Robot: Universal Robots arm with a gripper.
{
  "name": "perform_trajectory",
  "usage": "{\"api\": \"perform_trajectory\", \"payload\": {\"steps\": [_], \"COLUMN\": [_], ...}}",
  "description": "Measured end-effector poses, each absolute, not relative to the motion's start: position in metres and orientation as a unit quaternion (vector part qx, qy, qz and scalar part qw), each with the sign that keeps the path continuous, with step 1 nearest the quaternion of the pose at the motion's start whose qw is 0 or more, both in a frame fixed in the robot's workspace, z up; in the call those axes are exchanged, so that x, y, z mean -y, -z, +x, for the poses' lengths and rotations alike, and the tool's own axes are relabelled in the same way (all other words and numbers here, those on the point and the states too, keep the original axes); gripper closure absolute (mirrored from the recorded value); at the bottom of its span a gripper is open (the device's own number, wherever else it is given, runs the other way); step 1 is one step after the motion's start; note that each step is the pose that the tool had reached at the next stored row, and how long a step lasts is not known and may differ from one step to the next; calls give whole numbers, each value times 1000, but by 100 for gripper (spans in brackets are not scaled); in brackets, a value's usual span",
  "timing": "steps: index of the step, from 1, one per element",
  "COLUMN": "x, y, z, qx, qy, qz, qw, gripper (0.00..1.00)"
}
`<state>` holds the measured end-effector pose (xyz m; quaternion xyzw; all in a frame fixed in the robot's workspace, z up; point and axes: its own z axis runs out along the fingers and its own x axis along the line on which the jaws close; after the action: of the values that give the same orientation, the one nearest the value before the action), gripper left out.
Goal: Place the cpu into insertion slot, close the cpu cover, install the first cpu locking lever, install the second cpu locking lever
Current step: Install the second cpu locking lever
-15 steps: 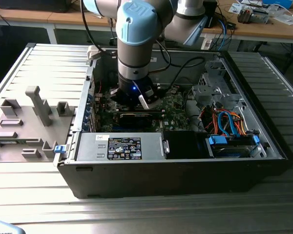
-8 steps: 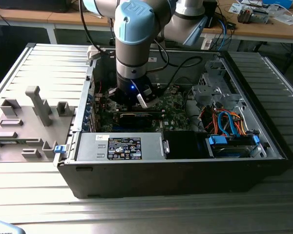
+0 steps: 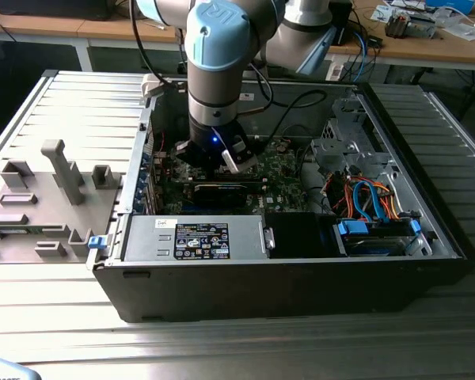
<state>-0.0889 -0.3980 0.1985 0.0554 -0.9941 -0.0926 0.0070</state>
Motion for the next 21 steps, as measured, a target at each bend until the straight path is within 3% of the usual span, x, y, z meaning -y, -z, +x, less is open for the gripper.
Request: {"api": "perform_trajectory", "payload": {"steps": [18,21], "x": [398,398], "y": [-208,-209], "z": [-89,-73], "qx": [994,994], "qy": [91,91], "qz": [56,55], "qw": [6,11], "gripper": [89,89]}}
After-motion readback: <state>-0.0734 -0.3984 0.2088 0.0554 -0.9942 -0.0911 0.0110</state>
